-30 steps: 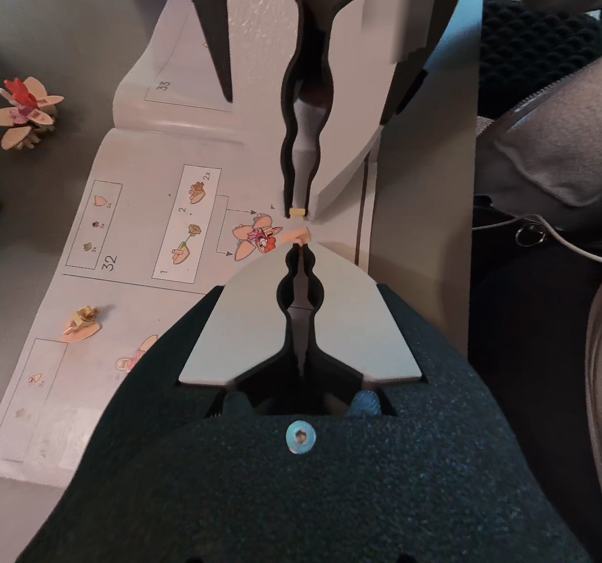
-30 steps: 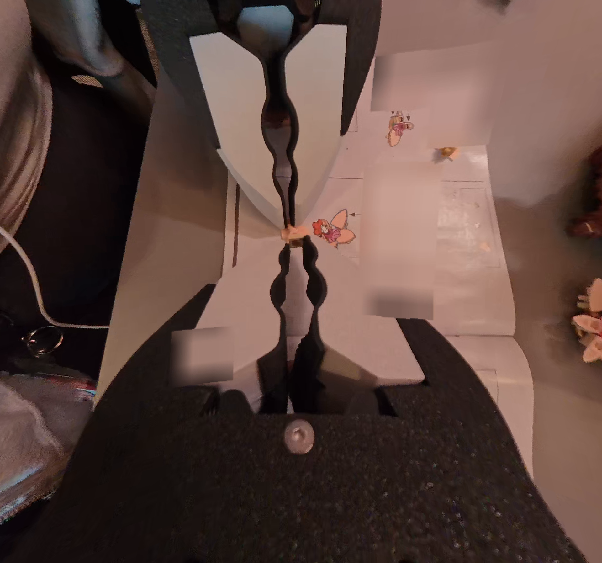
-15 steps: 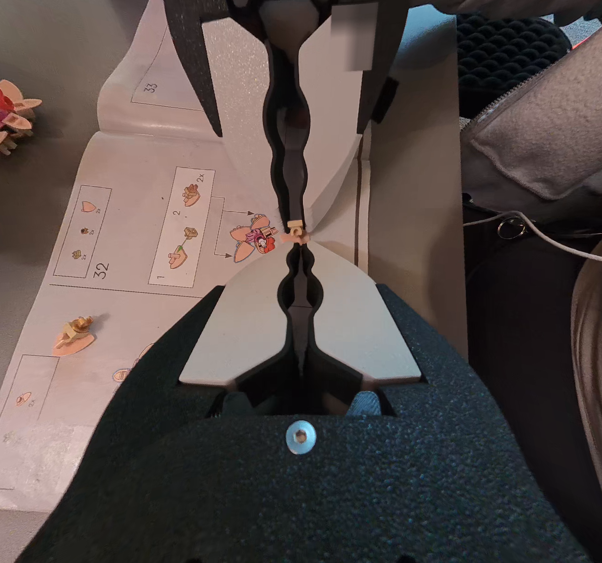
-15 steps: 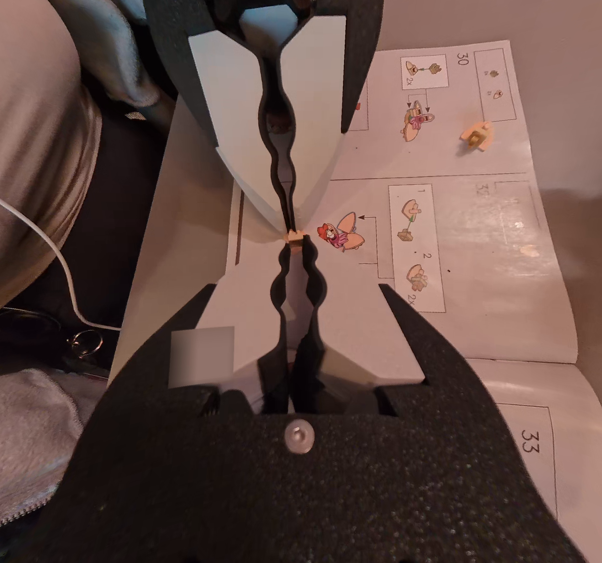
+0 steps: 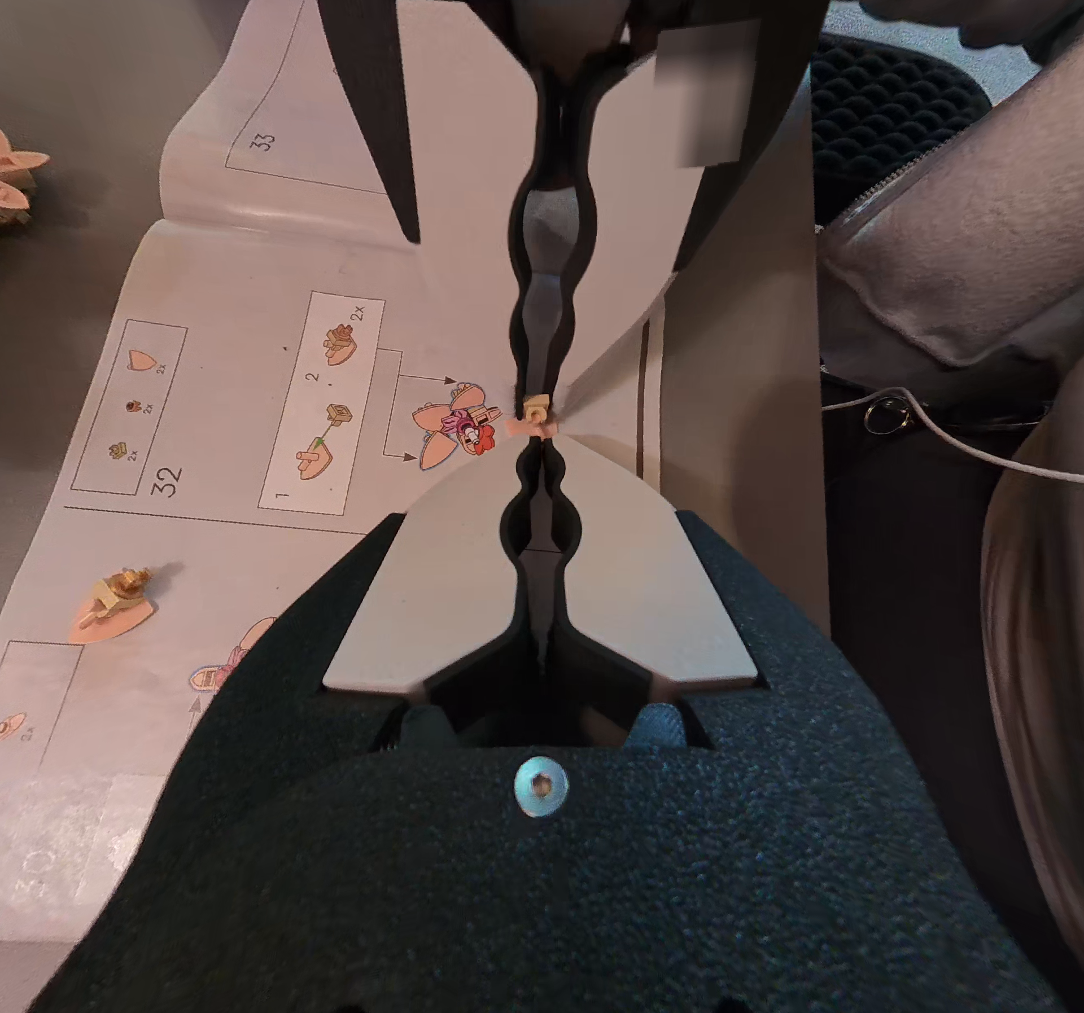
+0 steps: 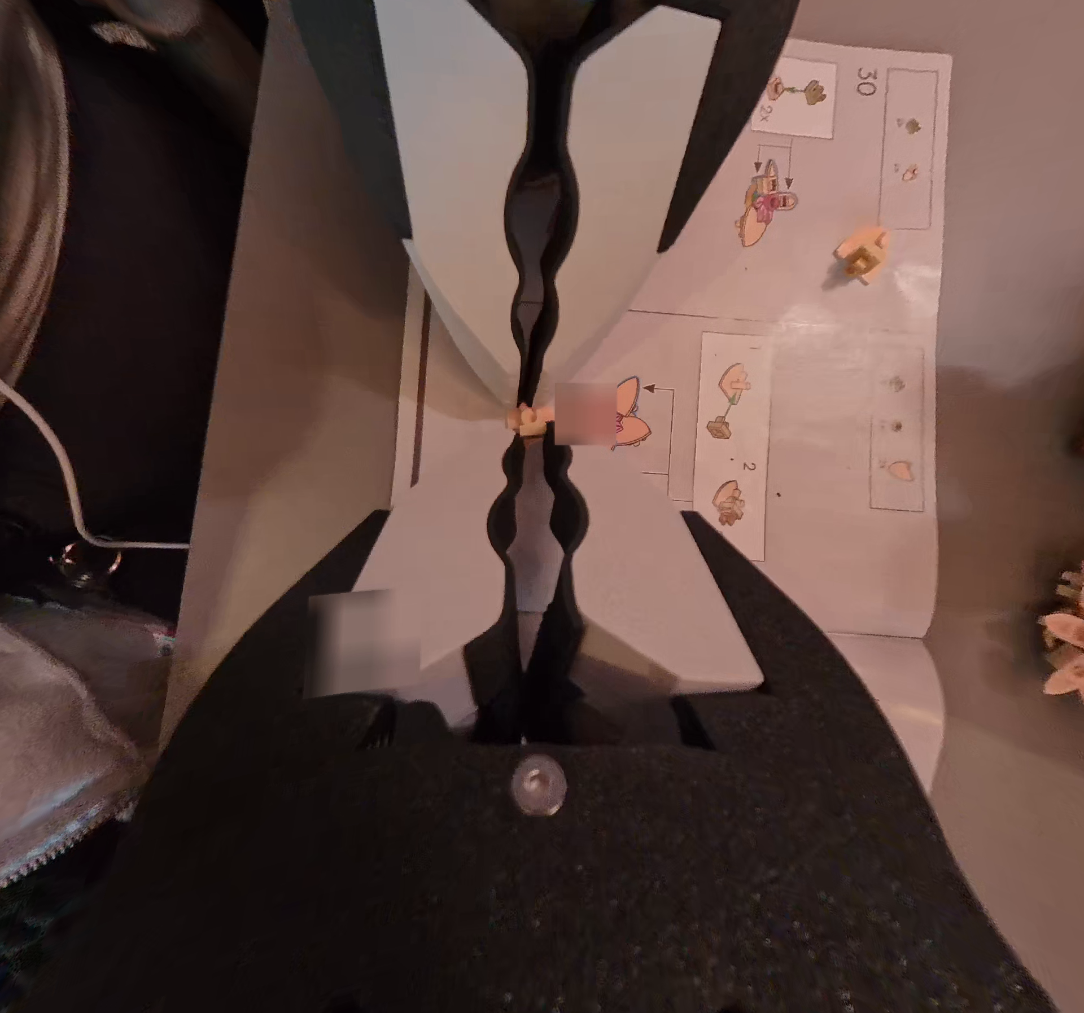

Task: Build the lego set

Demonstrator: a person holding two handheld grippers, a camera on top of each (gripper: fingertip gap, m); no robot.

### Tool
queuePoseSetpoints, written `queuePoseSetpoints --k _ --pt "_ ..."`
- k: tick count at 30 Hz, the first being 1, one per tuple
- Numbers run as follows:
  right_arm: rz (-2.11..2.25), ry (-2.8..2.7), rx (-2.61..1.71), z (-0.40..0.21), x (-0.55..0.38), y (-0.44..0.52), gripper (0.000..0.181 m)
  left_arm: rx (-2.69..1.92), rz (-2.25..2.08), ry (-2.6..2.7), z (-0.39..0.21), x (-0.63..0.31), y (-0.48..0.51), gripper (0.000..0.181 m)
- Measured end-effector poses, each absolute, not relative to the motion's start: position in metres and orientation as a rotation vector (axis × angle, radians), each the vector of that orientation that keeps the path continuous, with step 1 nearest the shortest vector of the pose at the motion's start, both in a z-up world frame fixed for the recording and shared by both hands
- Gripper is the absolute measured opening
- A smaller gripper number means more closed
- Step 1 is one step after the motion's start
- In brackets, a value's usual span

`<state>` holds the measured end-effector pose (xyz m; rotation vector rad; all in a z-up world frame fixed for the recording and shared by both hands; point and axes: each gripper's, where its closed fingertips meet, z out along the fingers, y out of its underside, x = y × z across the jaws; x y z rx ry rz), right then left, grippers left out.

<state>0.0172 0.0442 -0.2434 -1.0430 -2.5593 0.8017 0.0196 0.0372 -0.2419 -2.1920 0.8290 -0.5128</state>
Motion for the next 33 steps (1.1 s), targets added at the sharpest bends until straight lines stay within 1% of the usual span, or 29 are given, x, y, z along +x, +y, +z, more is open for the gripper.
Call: queuePoseSetpoints --k 8,12,15,24,33 --pt "0.747 -2.641 -1.054 -0.2440 0.0183 0.0443 0.007 -2.191 -0.513 0.830 -0.2419 0.0195 0.0371 0.001" --pt "0.949 -2.593 -0.980 -0.2432 0.0171 0.0435 0.007 -2.191 -0.514 0.829 -0.2419 0.0195 0.0373 0.001" --pt "1.067 -2.536 -1.040 -0.2431 0.0167 0.0430 0.006 -2.191 -0.512 0.830 -0.2419 0.0194 0.0372 0.001" --pt "1.081 -2.477 -1.075 -0.2371 0.0177 0.0496 0.006 -2.190 -0.511 0.831 -0.2418 0.0193 0.0372 0.001" --pt "1.088 -2.479 -1.099 -0.2438 0.0175 0.0456 0.006 -2.191 -0.514 0.830 -0.2419 0.0192 0.0372 0.001"
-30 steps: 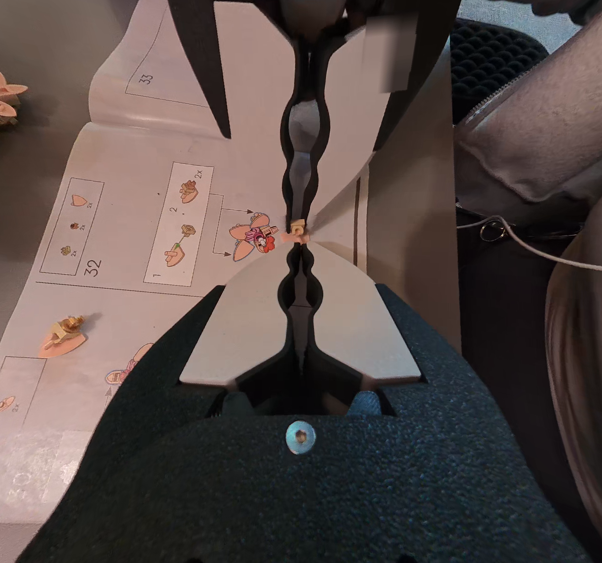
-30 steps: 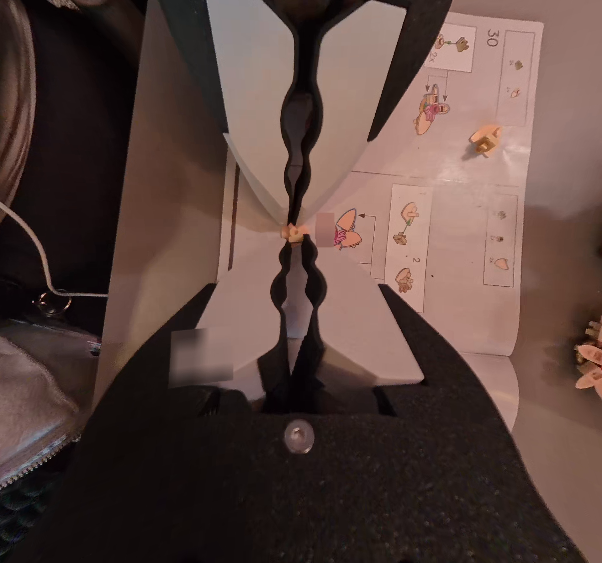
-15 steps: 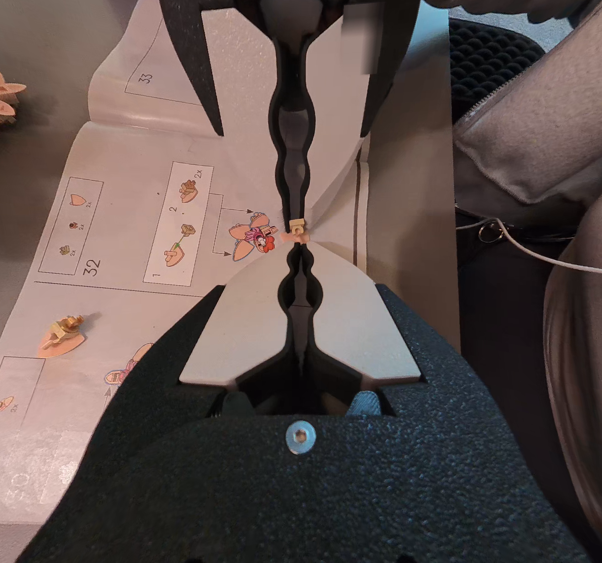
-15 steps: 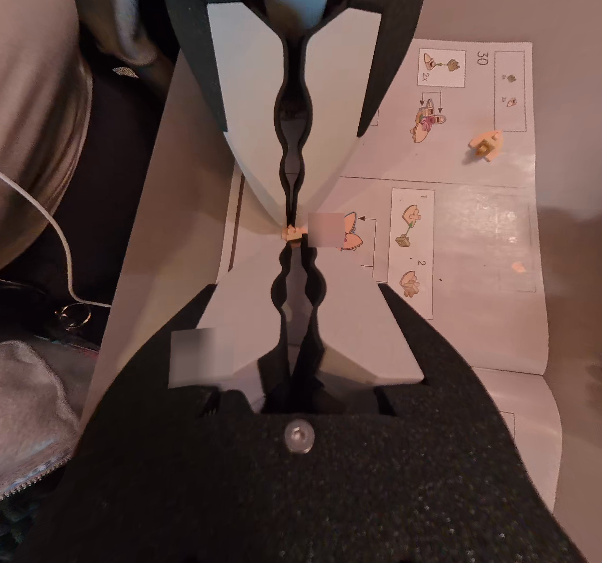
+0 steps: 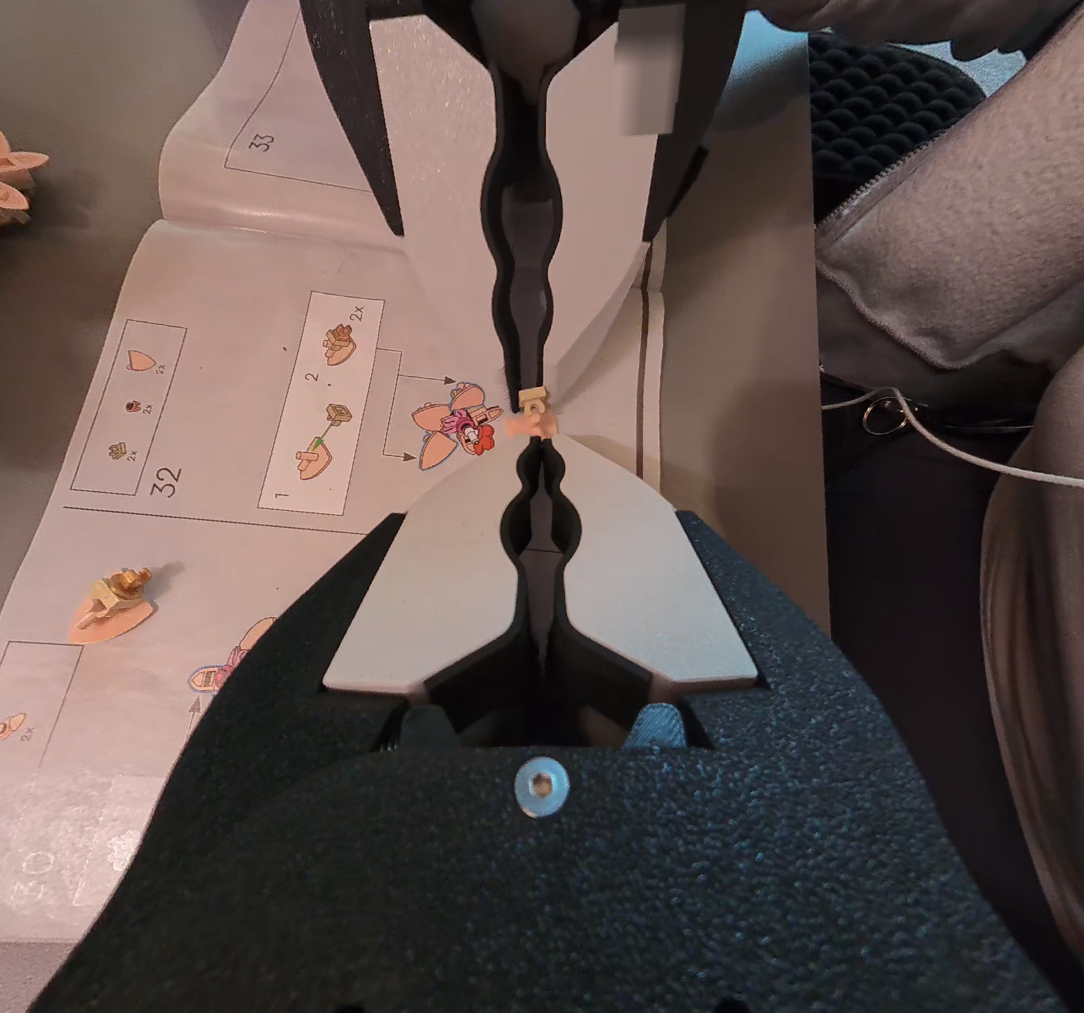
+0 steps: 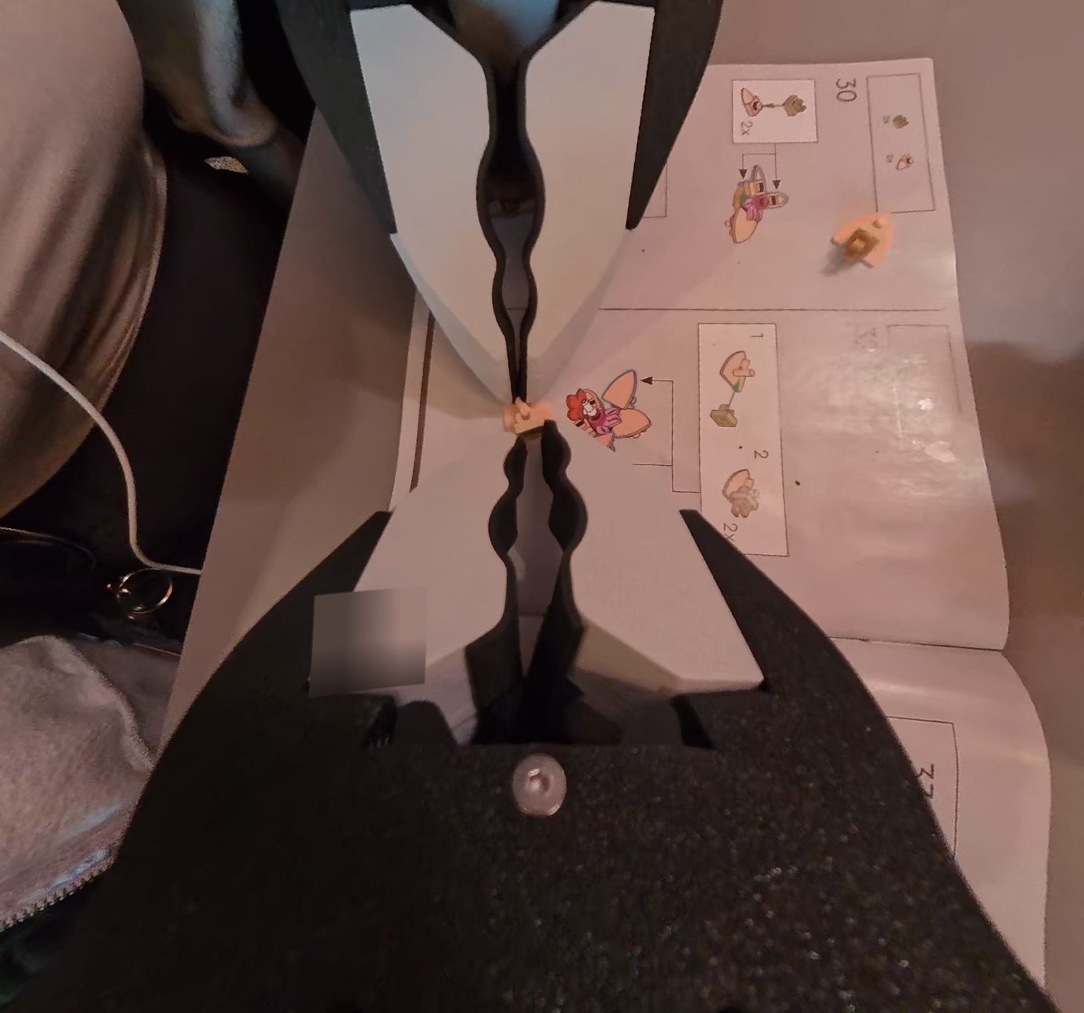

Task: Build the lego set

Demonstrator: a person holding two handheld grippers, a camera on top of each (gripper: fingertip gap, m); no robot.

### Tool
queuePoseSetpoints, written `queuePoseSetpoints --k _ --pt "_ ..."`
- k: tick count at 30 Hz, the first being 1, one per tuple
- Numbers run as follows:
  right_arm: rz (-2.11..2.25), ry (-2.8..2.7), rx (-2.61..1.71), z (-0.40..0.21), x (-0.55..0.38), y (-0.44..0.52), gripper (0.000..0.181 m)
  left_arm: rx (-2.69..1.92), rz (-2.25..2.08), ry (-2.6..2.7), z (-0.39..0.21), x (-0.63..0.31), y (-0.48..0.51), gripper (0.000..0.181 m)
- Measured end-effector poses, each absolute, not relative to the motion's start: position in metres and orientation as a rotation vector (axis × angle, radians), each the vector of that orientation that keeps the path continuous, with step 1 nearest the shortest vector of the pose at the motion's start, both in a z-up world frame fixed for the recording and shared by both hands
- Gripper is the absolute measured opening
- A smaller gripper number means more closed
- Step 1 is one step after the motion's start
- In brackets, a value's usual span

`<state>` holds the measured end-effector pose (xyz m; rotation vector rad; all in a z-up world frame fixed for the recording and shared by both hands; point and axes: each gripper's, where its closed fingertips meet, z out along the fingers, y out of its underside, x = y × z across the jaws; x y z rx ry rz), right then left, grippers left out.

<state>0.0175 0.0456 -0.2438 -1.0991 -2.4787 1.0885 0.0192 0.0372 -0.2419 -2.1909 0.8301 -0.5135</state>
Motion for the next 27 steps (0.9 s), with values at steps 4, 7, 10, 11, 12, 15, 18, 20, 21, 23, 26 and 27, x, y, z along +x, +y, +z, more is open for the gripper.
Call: queuePoseSetpoints --k 4,7,10,11,12,15,18,20,21,23,26,27 --pt "1.065 -2.501 -1.105 -0.2440 0.0175 0.0457 0.006 -2.191 -0.514 0.830 -0.2419 0.0193 0.0372 0.001" --pt "1.052 -2.527 -1.148 -0.2444 0.0179 0.0454 0.006 -2.190 -0.511 0.831 -0.2418 0.0192 0.0372 0.001" --pt "0.959 -2.573 -1.189 -0.2447 0.0187 0.0454 0.005 -2.187 -0.501 0.835 -0.2418 0.0193 0.0373 0.001" --pt "0.926 -2.587 -1.200 -0.2448 0.0188 0.0453 0.006 -2.186 -0.501 0.835 -0.2418 0.0193 0.0373 0.001" --pt "0.896 -2.596 -1.206 -0.2449 0.0190 0.0454 0.006 -2.187 -0.502 0.834 -0.2419 0.0193 0.0373 0.001" --pt "0.816 -2.618 -1.216 -0.2452 0.0191 0.0457 0.005 -2.185 -0.498 0.834 -0.2418 0.0195 0.0375 0.001" --pt "0.764 -2.639 -1.238 -0.2453 0.0191 0.0459 0.005 -2.182 -0.487 0.836 -0.2419 0.0196 0.0376 0.001" --pt "0.768 -2.631 -1.275 -0.2453 0.0192 0.0457 0.005 -2.181 -0.484 0.835 -0.2418 0.0196 0.0377 0.001" --pt "0.767 -2.621 -1.297 -0.2453 0.0193 0.0457 0.005 -2.181 -0.483 0.832 -0.2418 0.0197 0.0380 0.001" --pt "0.743 -2.590 -1.354 -0.2453 0.0194 0.0457 0.005 -2.180 -0.479 0.830 -0.2418 0.0197 0.0383 0.001" --pt "0.655 -2.520 -1.455 -0.2452 0.0210 0.0454 0.005 -2.180 -0.472 0.823 -0.2418 0.0196 0.0386 0.001" --pt "0.637 -2.495 -1.486 -0.2460 0.0221 0.0439 0.005 -2.182 -0.472 0.819 -0.2419 0.0195 0.0387 0.001"
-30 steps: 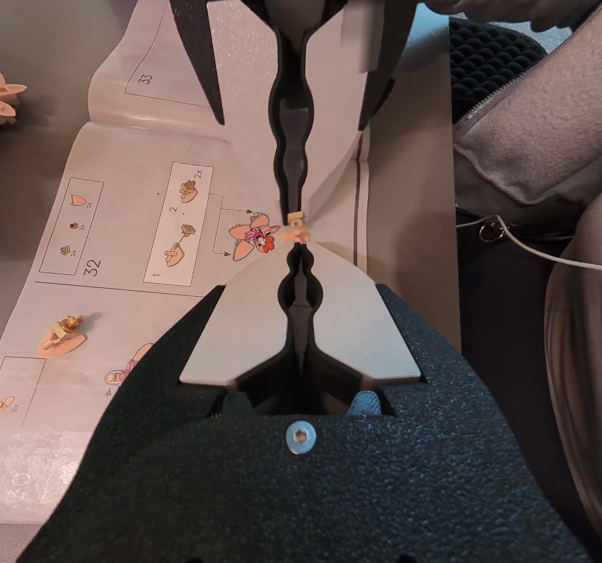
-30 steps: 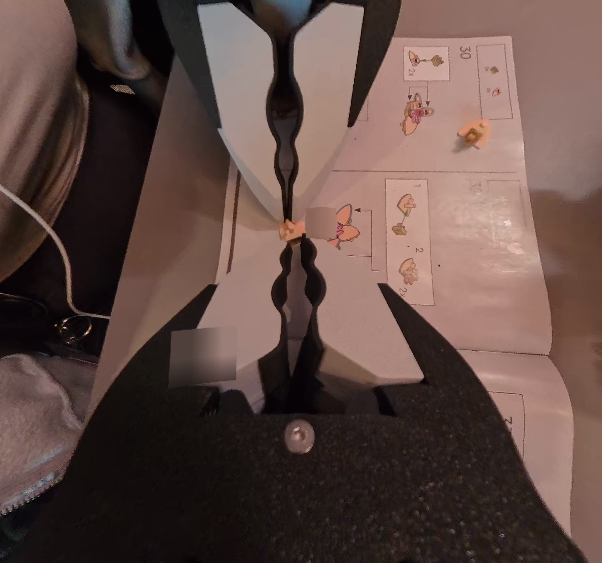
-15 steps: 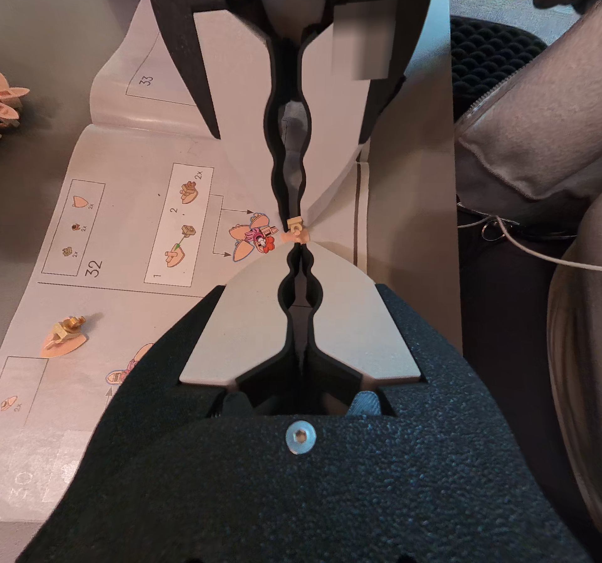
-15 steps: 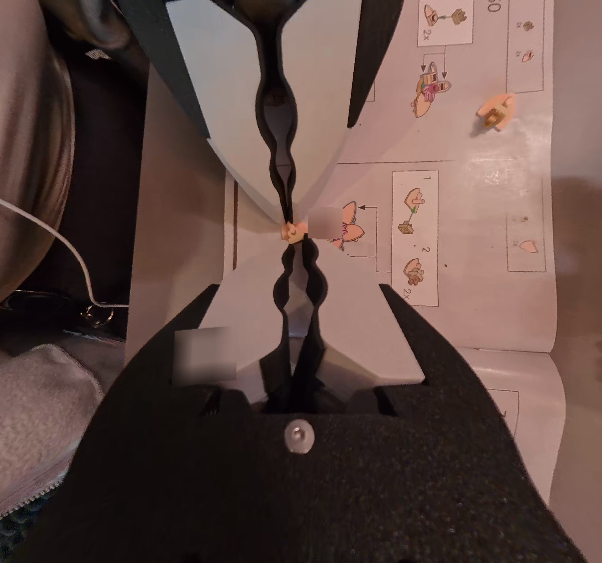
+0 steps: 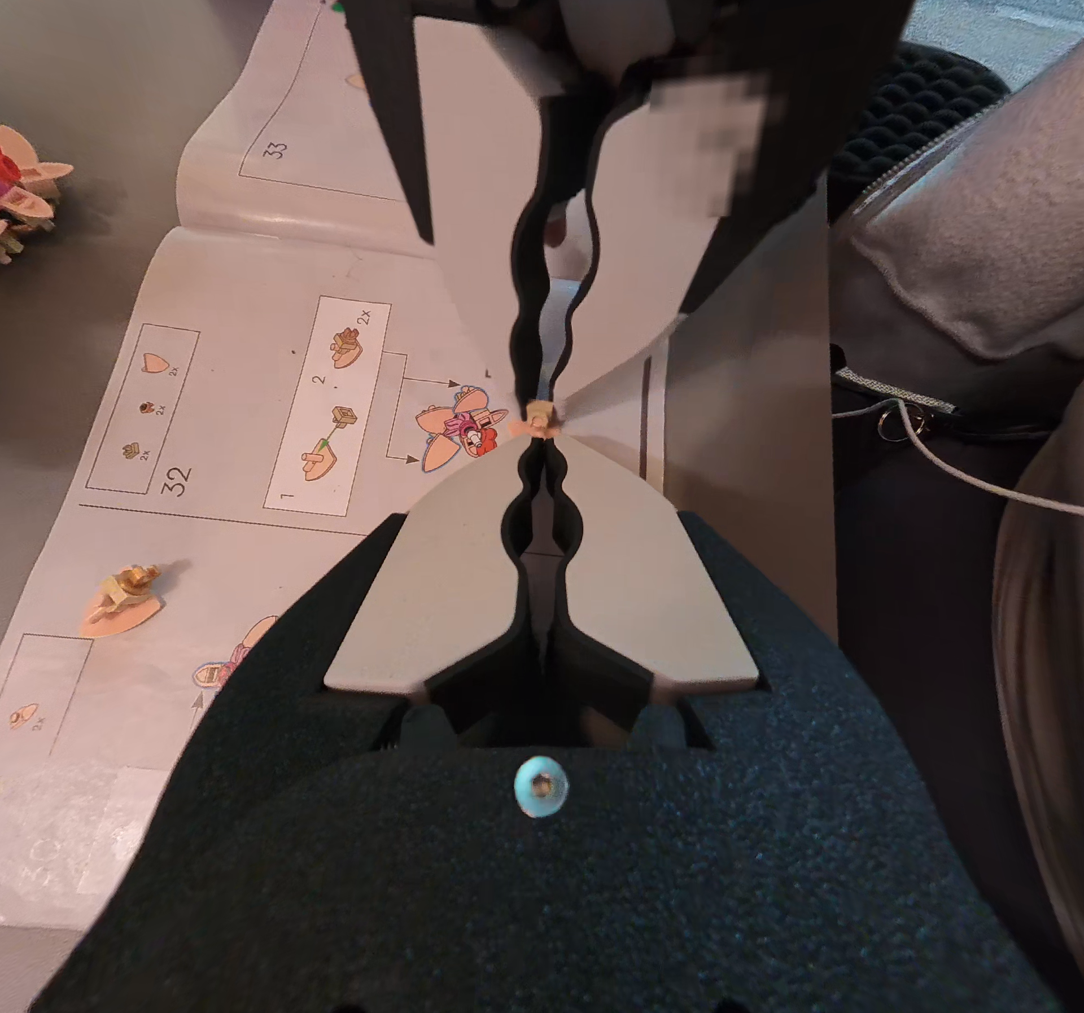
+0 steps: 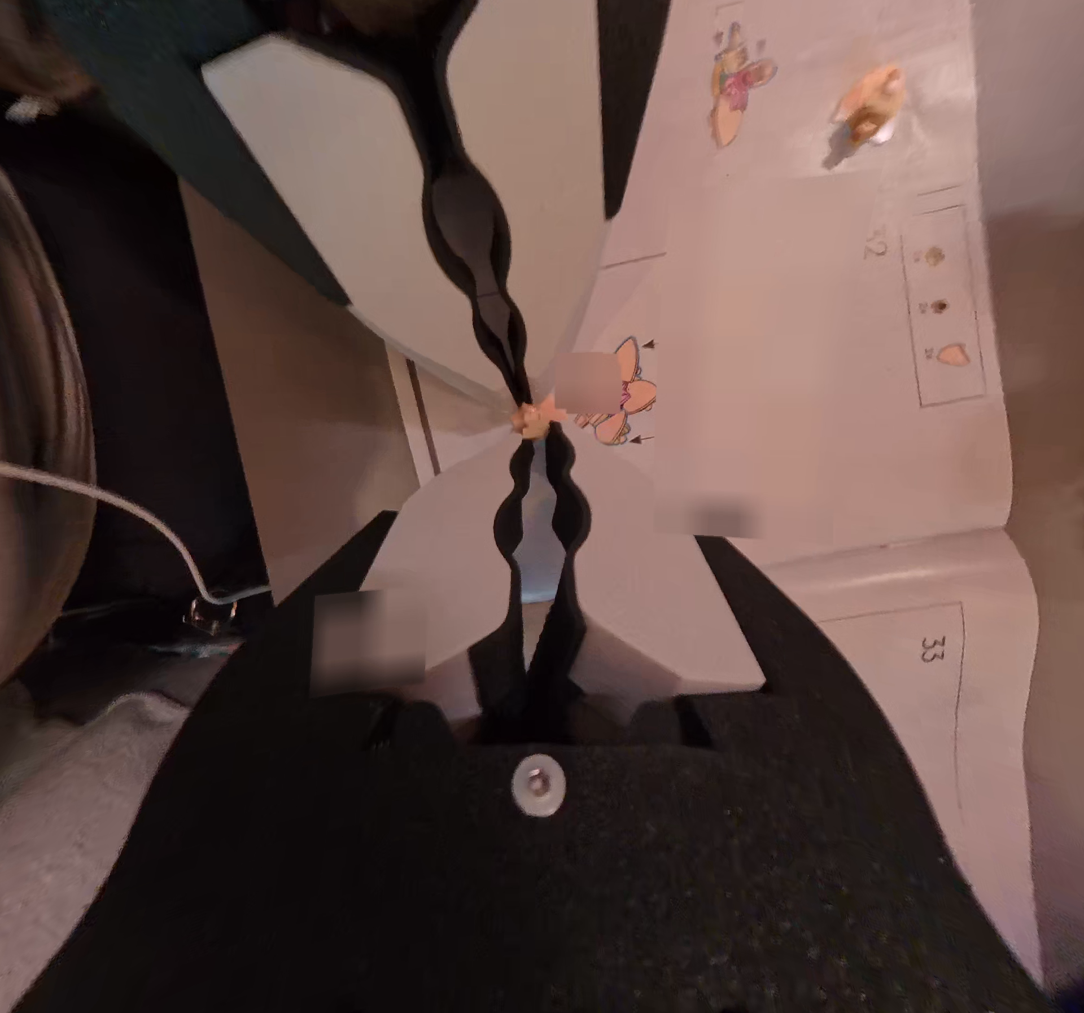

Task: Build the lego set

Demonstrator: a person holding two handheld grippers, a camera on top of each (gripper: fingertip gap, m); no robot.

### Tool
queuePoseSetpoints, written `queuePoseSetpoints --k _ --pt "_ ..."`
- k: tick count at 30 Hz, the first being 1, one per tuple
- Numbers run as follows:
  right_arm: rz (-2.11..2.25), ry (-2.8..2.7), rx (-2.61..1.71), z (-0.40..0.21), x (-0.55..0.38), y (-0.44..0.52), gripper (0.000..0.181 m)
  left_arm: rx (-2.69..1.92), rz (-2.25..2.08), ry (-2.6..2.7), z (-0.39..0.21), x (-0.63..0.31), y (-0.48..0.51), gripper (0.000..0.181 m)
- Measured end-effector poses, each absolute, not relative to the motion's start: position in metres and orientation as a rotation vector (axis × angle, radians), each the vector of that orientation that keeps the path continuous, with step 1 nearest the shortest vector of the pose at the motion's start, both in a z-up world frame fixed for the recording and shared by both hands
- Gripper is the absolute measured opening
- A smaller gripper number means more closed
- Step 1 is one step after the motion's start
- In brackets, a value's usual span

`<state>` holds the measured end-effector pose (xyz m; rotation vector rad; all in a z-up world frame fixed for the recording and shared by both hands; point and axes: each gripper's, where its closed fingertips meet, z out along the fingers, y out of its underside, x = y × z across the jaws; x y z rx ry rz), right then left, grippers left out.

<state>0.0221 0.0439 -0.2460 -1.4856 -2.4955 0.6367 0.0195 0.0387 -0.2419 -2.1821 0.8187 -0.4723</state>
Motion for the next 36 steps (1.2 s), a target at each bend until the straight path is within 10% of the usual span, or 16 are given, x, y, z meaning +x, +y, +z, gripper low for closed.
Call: queuePoseSetpoints --k 36 --pt "0.753 -1.799 -1.796 -0.244 0.019 0.042 0.006 -2.181 -0.479 0.824 -0.242 0.020 0.038 0.001"
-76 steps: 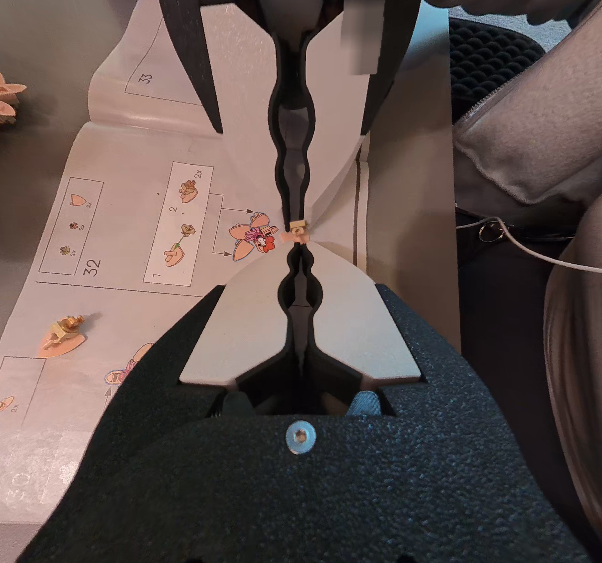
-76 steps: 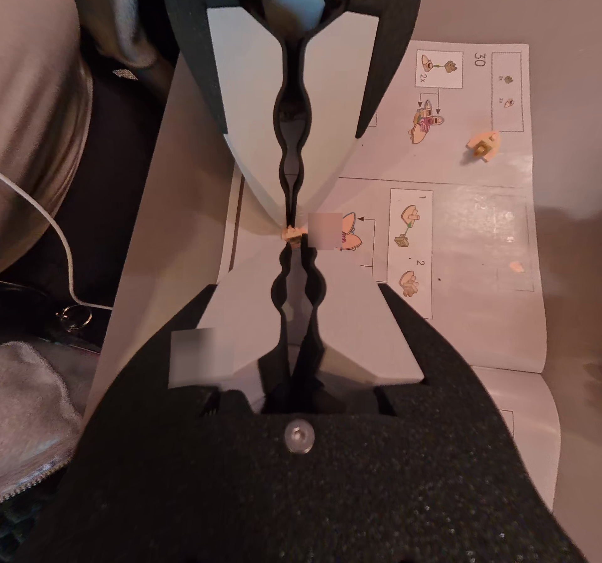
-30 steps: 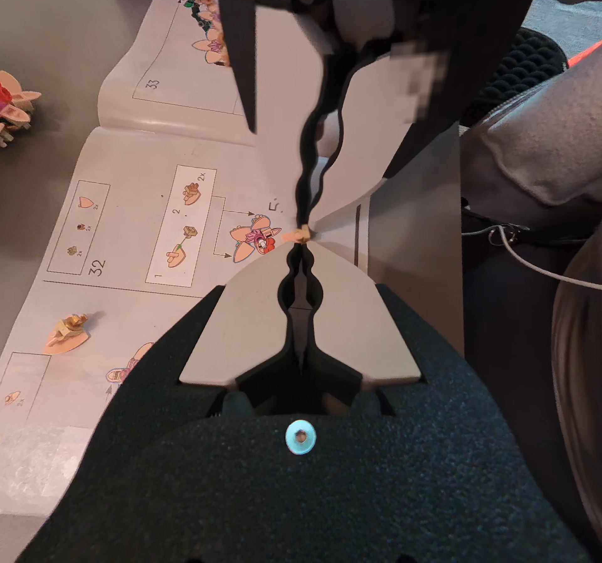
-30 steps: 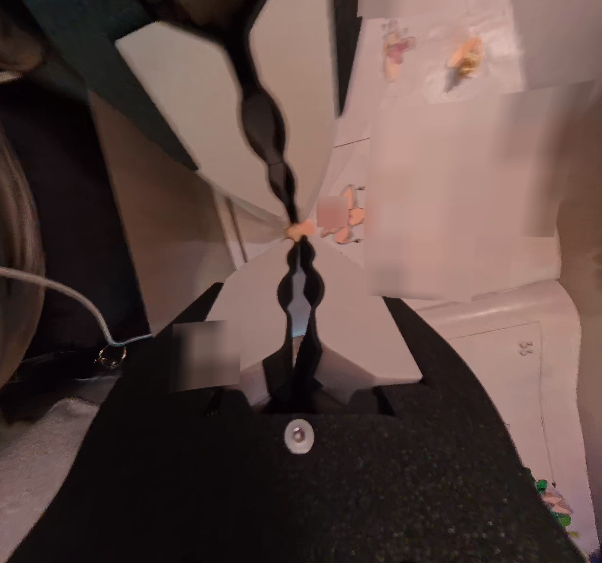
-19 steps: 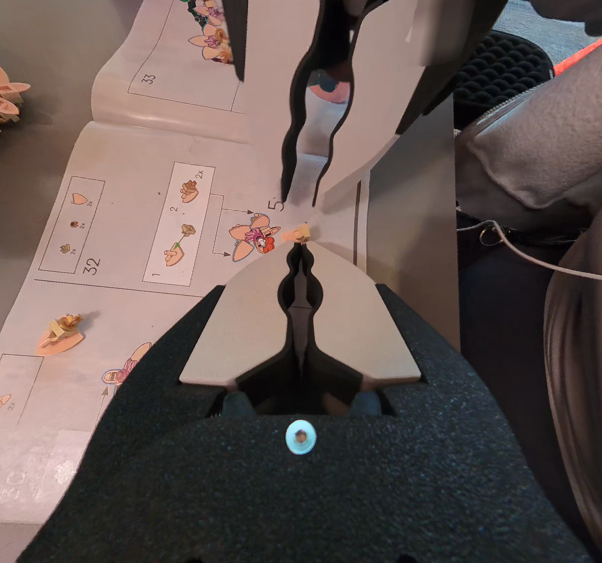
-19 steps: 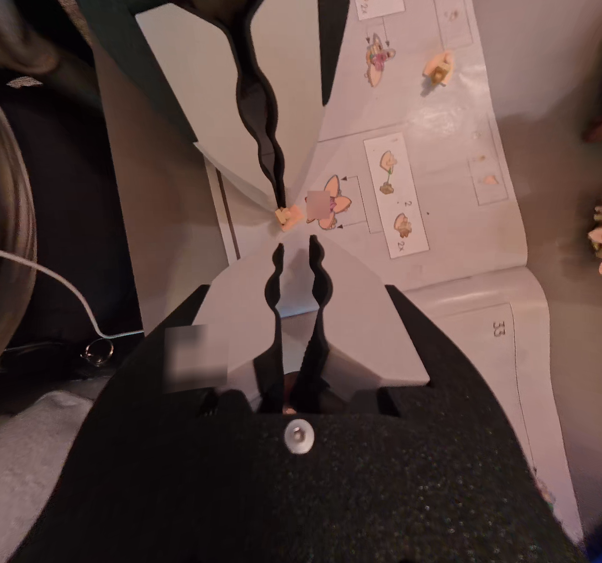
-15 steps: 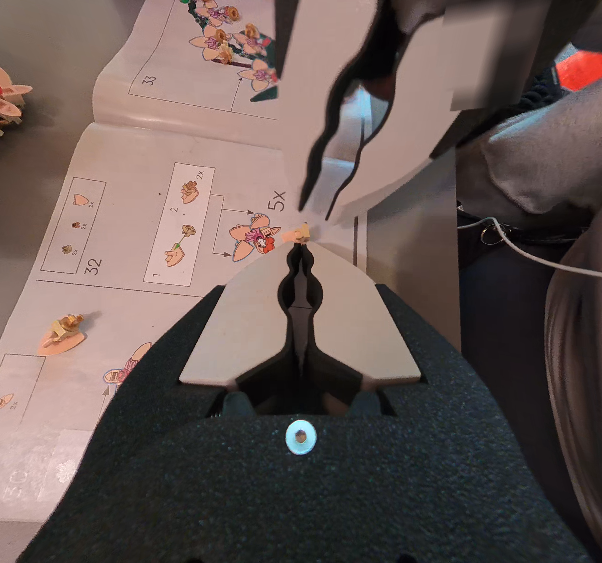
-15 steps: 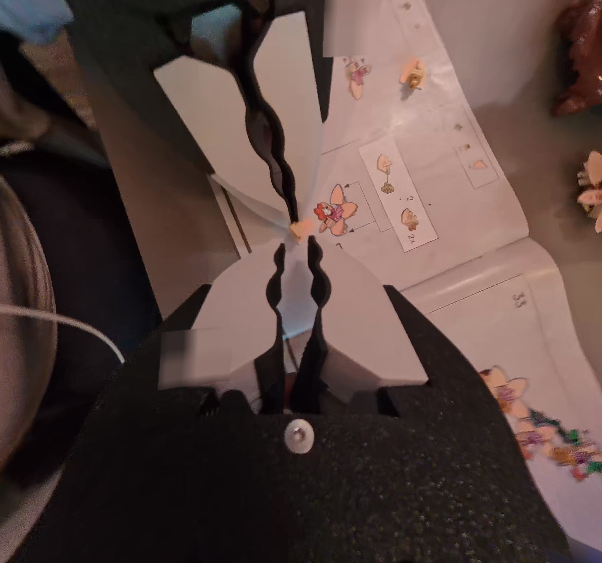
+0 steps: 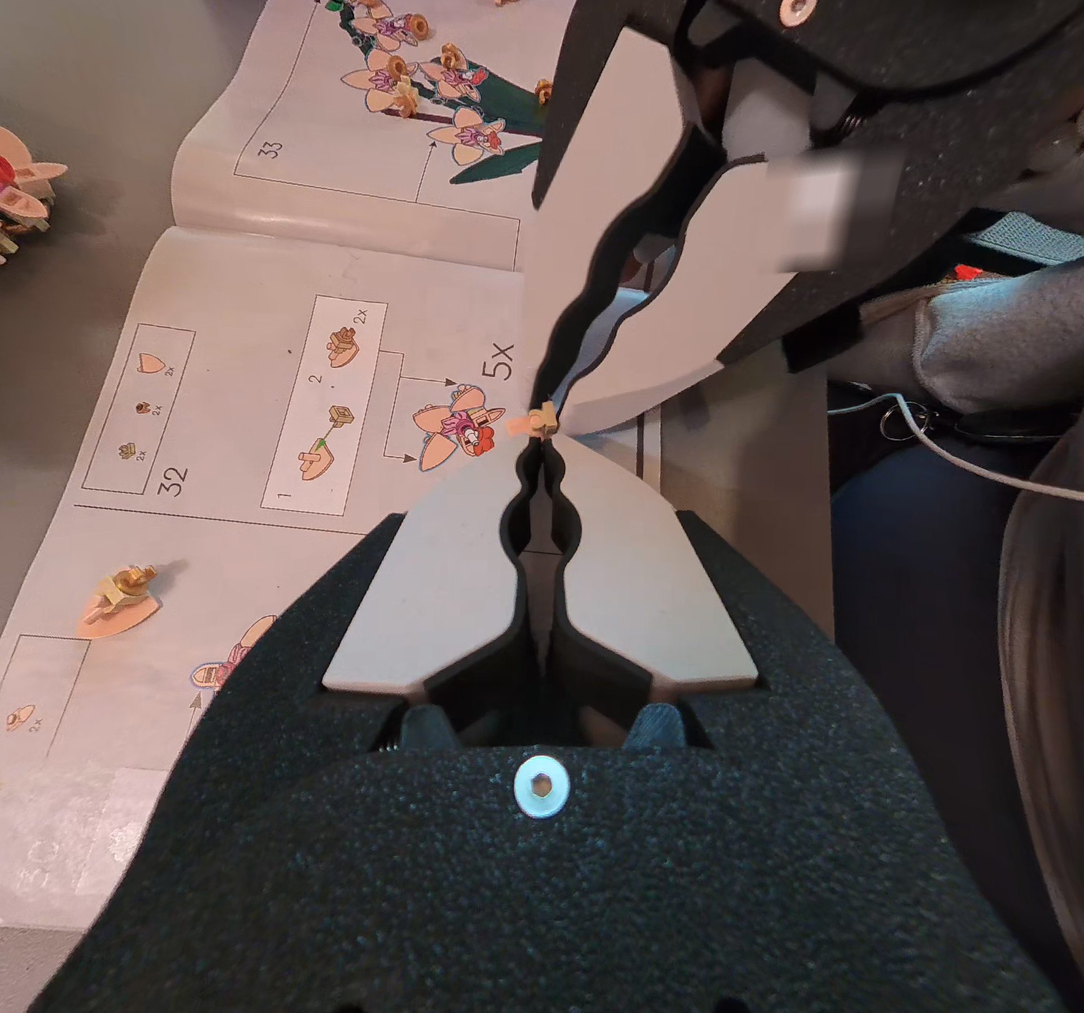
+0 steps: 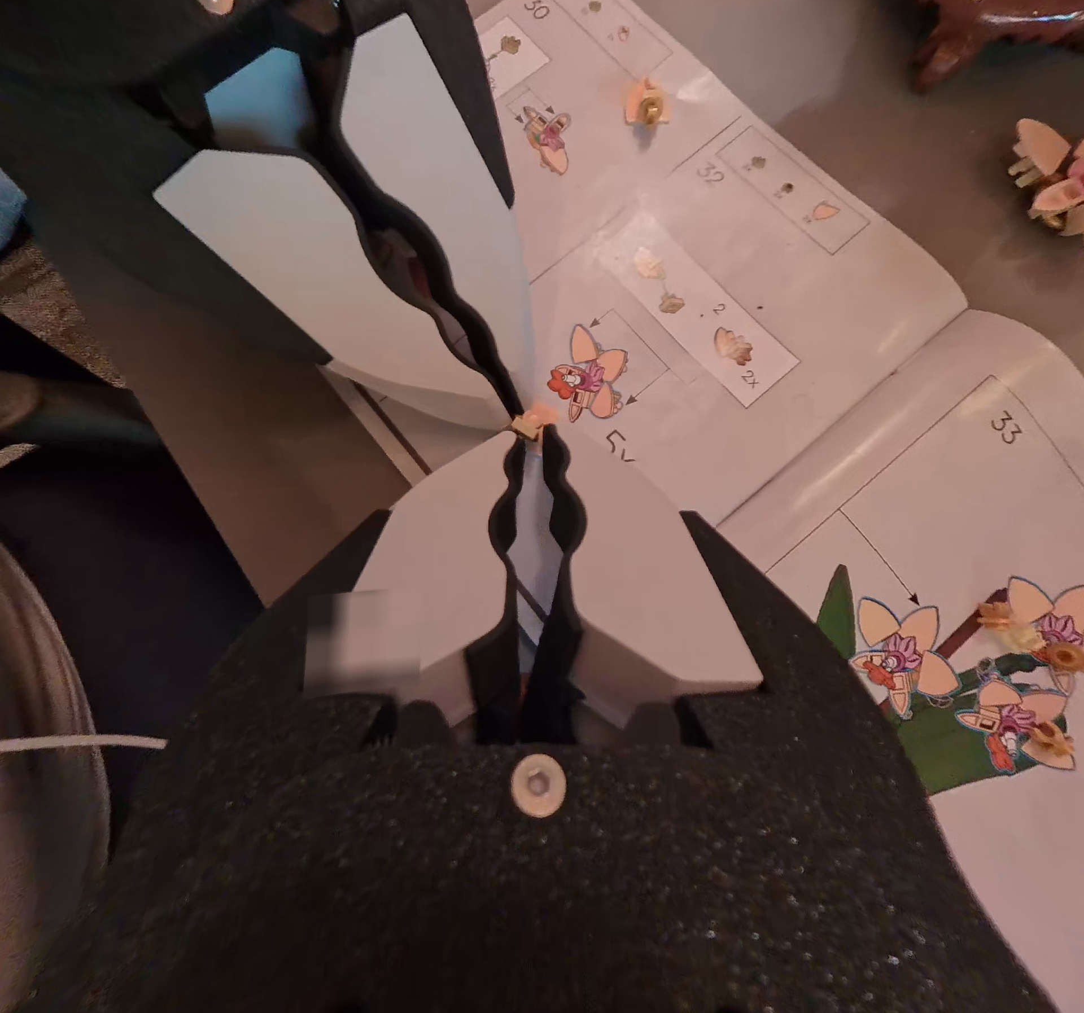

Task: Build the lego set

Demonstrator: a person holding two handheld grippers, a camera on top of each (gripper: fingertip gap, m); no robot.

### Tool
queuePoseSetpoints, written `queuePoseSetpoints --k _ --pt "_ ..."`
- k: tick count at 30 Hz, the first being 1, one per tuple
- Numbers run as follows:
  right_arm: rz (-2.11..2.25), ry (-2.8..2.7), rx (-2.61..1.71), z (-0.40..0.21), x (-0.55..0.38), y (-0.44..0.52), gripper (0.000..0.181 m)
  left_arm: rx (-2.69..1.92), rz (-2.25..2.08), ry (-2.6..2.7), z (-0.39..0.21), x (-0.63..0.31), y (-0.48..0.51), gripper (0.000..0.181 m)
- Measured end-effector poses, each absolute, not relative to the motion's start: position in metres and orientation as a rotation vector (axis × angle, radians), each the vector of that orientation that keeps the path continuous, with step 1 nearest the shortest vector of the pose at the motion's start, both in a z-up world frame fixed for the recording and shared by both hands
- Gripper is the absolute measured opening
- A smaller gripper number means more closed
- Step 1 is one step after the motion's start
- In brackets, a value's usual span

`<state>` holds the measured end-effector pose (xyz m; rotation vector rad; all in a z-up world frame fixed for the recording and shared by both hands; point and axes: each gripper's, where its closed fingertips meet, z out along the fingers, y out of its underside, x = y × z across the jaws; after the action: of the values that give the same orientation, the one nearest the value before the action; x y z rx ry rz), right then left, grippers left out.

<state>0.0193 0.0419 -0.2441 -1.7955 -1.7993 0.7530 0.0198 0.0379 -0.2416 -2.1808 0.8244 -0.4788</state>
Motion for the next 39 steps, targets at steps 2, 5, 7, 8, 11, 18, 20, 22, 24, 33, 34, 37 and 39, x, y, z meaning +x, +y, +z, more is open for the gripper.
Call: queuePoseSetpoints --k 2,5,7,8,11,18,20,22,24,33,34,37,39 --pt "0.729 -1.865 -1.723 -0.244 0.020 0.043 0.003 -2.182 -0.484 0.824 -0.242 0.020 0.038 0.001" --pt "0.622 -1.936 -1.587 -0.240 0.022 0.057 0.000 -2.182 -0.515 0.840 -0.242 0.021 0.035 0.001" --pt "0.753 -1.916 -1.611 -0.231 0.020 0.047 0.004 -2.180 -0.510 0.840 -0.242 0.021 0.035 0.001" --pt "0.836 -1.876 -1.644 -0.227 0.018 0.042 0.007 -2.178 -0.500 0.843 -0.242 0.021 0.035 0.001" --pt "0.897 -1.773 -1.737 -0.230 0.019 0.035 0.009 -2.178 -0.499 0.842 -0.242 0.021 0.035 0.001" --pt "0.791 -1.720 -1.775 -0.240 0.022 0.044 0.010 -2.173 -0.484 0.848 -0.242 0.021 0.035 0.001" --pt "0.841 -1.682 -1.788 -0.234 0.021 0.042 0.010 -2.173 -0.484 0.848 -0.242 0.021 0.035 0.001" --pt "0.862 -1.629 -1.809 -0.233 0.019 0.041 0.011 -2.172 -0.483 0.849 -0.242 0.021 0.035 0.001" --pt "0.870 -1.587 -1.833 -0.236 0.018 0.041 0.011 -2.175 -0.488 0.846 -0.242 0.021 0.035 0.001" --pt "0.879 -1.573 -1.769 -0.226 0.020 0.045 0.007 -2.175 -0.488 0.845 -0.242 0.021 0.035 0.001" --pt "0.915 -1.543 -1.795 -0.224 0.019 0.044 0.009 -2.174 -0.487 0.846 -0.242 0.021 0.035 0.001" --pt "0.924 -1.520 -1.862 -0.235 0.017 0.040 0.010 -2.176 -0.491 0.844 -0.242 0.021 0.035 0.001" --pt "0.930 -1.497 -1.859 -0.234 0.018 0.041 0.010 -2.174 -0.486 0.846 -0.242 0.021 0.035 0.001"
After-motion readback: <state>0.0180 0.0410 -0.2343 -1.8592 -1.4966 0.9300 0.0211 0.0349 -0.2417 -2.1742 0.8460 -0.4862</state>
